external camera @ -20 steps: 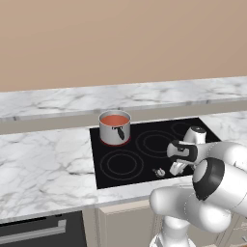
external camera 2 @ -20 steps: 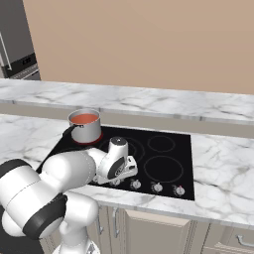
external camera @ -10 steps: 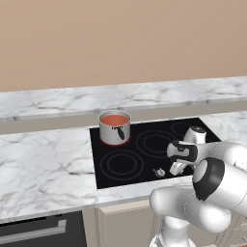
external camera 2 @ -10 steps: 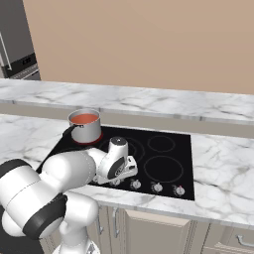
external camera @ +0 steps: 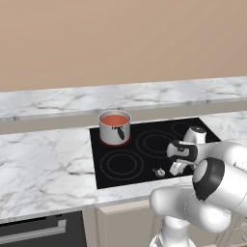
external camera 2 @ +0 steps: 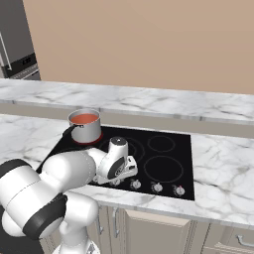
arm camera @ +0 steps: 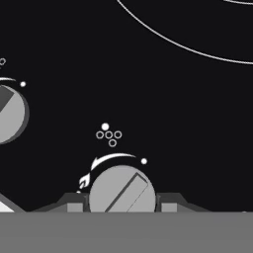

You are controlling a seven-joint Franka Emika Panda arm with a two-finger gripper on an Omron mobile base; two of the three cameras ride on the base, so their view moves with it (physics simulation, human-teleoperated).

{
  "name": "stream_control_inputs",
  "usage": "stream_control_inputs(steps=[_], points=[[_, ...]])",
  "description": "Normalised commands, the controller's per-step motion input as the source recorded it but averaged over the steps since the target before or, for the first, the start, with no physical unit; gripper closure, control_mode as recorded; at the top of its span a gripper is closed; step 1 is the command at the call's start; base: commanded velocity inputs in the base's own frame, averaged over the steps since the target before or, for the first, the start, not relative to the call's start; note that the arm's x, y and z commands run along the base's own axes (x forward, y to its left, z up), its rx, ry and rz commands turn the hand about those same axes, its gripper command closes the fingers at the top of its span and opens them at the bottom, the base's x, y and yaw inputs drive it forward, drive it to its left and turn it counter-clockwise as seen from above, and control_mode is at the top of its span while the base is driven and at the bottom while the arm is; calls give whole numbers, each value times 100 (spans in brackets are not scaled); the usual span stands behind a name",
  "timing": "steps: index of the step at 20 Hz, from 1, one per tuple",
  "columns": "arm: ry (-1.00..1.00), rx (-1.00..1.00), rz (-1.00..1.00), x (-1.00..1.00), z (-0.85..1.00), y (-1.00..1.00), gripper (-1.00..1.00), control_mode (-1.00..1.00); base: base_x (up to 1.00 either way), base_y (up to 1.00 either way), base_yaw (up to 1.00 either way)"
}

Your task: Wait until the marinara sauce is simmered to a deep red color and then turn off the stove.

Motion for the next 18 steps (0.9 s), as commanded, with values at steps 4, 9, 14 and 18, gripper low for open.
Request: stream_control_inputs(steps=[4, 9, 14, 18], points=[[0, 0, 0, 0, 0, 0, 100, -100, 0, 0, 0], [0, 0, 0, 0, 0, 0, 100, -100, 0, 0, 0], [0, 0, 0, 0, 0, 0, 100, -100, 0, 0, 0], [0, 0, 0, 0, 0, 0, 100, -100, 0, 0, 0]])
